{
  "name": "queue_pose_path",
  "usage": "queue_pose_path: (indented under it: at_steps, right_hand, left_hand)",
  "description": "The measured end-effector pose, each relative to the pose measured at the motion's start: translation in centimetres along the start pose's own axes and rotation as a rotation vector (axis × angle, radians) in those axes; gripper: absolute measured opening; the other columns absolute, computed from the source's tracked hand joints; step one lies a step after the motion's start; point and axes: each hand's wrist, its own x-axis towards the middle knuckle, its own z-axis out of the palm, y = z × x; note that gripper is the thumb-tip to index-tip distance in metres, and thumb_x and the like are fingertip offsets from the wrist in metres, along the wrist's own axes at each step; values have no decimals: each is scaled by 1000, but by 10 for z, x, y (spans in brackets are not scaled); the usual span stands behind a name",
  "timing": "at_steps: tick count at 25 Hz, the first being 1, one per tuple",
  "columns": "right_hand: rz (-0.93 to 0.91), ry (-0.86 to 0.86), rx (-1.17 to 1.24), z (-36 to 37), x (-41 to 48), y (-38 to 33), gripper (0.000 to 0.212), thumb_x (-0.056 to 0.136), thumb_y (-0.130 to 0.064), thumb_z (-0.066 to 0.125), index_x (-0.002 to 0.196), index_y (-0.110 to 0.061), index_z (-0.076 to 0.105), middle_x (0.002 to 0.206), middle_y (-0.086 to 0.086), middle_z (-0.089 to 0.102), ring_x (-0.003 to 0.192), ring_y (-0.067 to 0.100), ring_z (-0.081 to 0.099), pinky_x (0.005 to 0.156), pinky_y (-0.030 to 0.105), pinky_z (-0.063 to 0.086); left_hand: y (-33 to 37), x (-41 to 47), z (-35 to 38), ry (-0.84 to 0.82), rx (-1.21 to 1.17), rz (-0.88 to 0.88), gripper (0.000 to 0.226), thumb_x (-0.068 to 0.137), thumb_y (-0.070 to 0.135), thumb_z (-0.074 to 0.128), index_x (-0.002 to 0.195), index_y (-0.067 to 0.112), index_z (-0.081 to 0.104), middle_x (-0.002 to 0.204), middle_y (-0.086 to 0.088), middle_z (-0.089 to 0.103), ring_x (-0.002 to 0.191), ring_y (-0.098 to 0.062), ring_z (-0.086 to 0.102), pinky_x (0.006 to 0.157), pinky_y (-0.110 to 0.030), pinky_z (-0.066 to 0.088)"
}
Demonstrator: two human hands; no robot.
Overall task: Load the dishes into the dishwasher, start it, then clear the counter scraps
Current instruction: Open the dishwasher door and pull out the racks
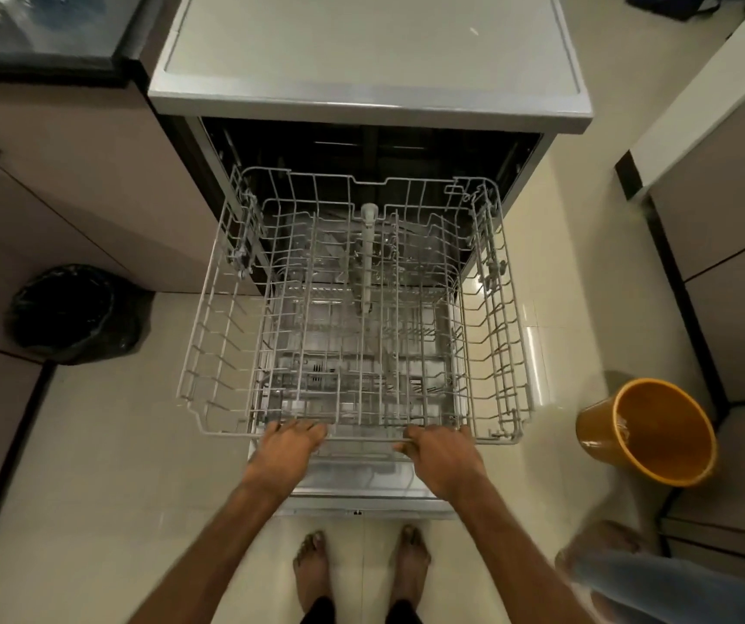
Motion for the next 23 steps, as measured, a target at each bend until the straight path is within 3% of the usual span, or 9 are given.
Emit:
queue_pose_path:
  at_steps: [6, 12, 15, 23]
  right_hand:
    - [-28, -24, -2, 1, 5, 9, 52, 101, -60, 24, 126, -25, 53, 117, 7, 68, 113, 28, 61, 103, 46, 41]
    - [-98, 12, -24, -13, 2, 18, 58, 98, -64, 22, 128, -27, 54, 112, 7, 69, 104, 27, 66, 96, 45, 50]
    - [-93, -20, -23, -18, 14, 21, 53, 101, -60, 24, 125, -25, 55, 112, 6, 68, 105, 26, 64, 97, 46, 49]
    - [-43, 4, 26, -38, 60, 31, 46, 102, -57, 29, 122, -26, 57, 117, 3, 67, 109, 24, 62, 103, 46, 44]
  left_hand:
    - [8, 4, 1, -3, -20, 11, 34, 96, 3, 42, 120, 26, 51, 128, 1, 58, 121, -21, 53, 100, -37, 33]
    - [7, 1, -3, 73, -60, 34, 34, 94, 1, 43, 114, 28, 51, 120, 4, 60, 115, -18, 54, 97, -36, 32]
    - [9, 13, -3, 79, -36, 37, 36, 94, -2, 41, 116, 26, 50, 122, 2, 60, 115, -19, 55, 104, -39, 33]
    - [1, 64, -21, 101, -15, 12, 32, 96, 3, 43, 120, 22, 52, 124, -5, 59, 116, -26, 55, 102, -41, 36]
